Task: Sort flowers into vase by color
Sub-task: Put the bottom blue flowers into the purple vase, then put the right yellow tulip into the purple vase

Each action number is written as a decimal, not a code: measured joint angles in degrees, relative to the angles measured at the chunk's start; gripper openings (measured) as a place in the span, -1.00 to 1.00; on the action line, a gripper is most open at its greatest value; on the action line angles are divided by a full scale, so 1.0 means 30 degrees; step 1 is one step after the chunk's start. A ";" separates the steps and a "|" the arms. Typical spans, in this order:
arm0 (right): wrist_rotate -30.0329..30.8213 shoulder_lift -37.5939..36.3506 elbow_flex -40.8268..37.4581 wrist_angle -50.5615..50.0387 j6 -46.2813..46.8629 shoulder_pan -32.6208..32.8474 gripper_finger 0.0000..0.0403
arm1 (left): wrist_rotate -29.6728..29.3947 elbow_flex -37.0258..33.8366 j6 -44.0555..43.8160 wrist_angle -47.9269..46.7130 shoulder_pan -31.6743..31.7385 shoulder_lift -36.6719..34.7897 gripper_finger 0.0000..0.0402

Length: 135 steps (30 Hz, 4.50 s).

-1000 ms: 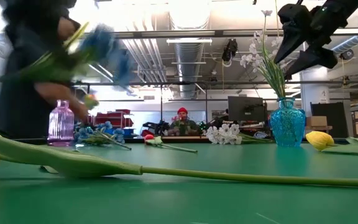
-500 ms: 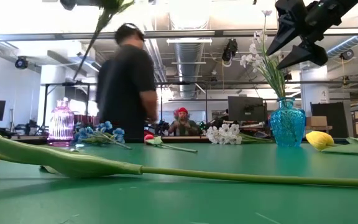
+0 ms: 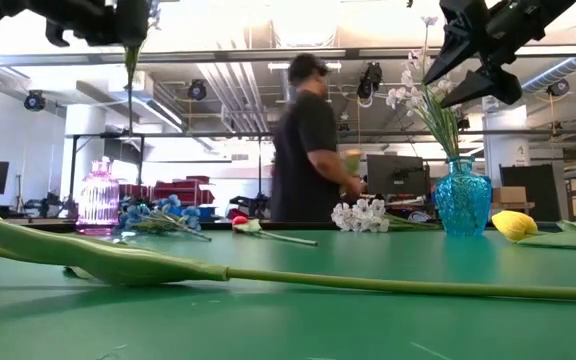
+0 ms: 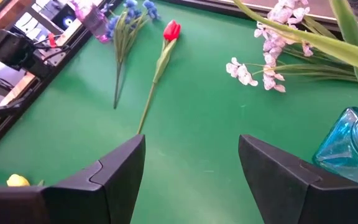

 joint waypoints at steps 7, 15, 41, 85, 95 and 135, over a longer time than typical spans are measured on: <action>0.0007 0.0000 -0.0050 -0.0021 0.0036 0.0000 0.24 | -0.2473 -0.1100 0.0172 0.0556 0.0521 -0.1094 -1.00; 0.0499 0.0000 -0.0057 -0.0021 0.0050 -0.0006 0.24 | -0.3313 -0.1127 0.1119 0.0268 0.0513 -0.1626 -1.00; 0.0525 0.0001 -0.0057 -0.0021 0.0006 -0.0001 0.24 | -0.3087 -0.2263 -0.0446 0.0099 0.1217 -0.1290 -1.00; 0.0510 0.0007 -0.0524 -0.0043 -0.0074 0.0000 0.24 | -0.4307 -0.2288 -0.5179 -0.4436 0.0784 0.0122 0.07; 0.0463 0.0007 -0.0524 -0.0043 -0.0061 0.0000 0.24 | -0.4319 -0.2293 -0.7003 -0.7068 -0.0802 0.0117 0.29; -0.7562 0.4735 -0.0069 -0.2830 0.5251 0.3112 0.24 | 0.7134 0.4916 -1.5729 -2.0032 -0.4369 0.3151 0.30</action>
